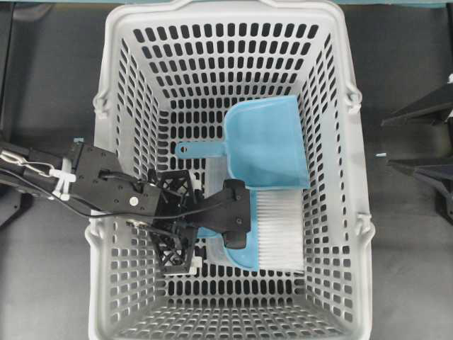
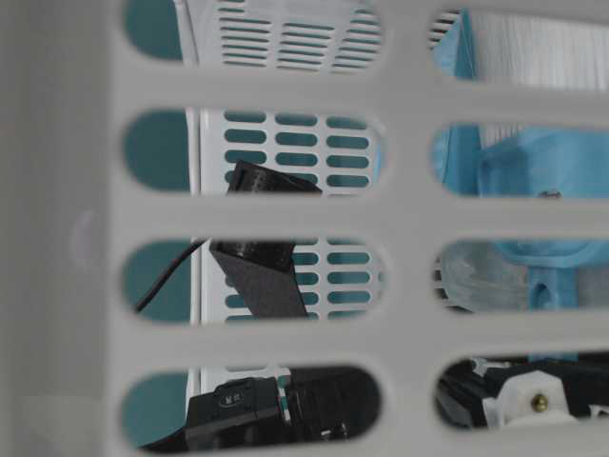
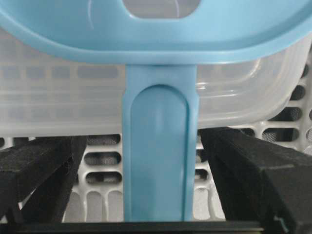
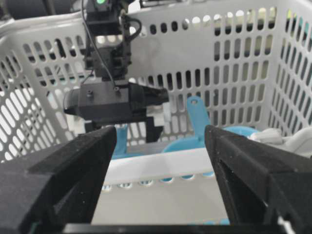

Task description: Pick up the hand brush from the shopping basket with the left arm.

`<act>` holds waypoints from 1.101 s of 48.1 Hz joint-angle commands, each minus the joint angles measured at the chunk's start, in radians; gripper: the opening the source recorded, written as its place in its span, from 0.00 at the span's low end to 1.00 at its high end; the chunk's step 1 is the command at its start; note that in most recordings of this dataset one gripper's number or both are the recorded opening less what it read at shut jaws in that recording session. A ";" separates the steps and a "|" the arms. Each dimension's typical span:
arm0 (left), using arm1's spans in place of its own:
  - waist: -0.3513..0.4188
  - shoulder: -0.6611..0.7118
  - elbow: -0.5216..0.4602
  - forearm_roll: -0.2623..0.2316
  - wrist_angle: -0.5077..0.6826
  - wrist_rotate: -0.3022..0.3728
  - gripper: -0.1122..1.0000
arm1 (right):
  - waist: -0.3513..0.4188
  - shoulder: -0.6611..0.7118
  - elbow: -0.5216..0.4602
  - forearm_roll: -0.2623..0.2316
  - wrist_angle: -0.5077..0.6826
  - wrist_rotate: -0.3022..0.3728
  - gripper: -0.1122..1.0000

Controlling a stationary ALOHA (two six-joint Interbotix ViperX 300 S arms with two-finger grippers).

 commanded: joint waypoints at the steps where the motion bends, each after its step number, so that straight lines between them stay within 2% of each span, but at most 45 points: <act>1: 0.002 -0.009 -0.020 0.003 0.008 0.003 0.91 | 0.002 0.006 -0.005 0.005 -0.005 0.006 0.73; 10: 0.003 -0.009 -0.035 0.003 0.025 0.002 0.91 | 0.009 0.006 0.000 0.005 -0.006 0.009 0.73; 14: 0.002 -0.011 -0.043 0.002 0.025 0.005 0.87 | 0.008 0.008 0.003 0.005 -0.006 0.009 0.73; 18: -0.002 -0.015 -0.052 0.003 0.028 0.014 0.72 | 0.008 0.008 0.005 0.005 -0.006 0.009 0.73; 24: -0.006 -0.034 -0.061 0.003 0.028 0.015 0.38 | 0.008 0.006 0.009 0.005 -0.006 0.011 0.73; 26: -0.006 -0.040 -0.060 0.003 0.029 0.017 0.31 | 0.008 0.008 0.011 0.005 -0.008 0.011 0.73; 41: -0.011 -0.089 -0.083 0.003 0.049 0.017 0.32 | 0.008 0.006 0.017 0.006 -0.006 0.011 0.73; 53: -0.002 -0.233 -0.164 0.003 0.133 0.017 0.32 | 0.008 0.006 0.023 0.006 -0.008 0.011 0.73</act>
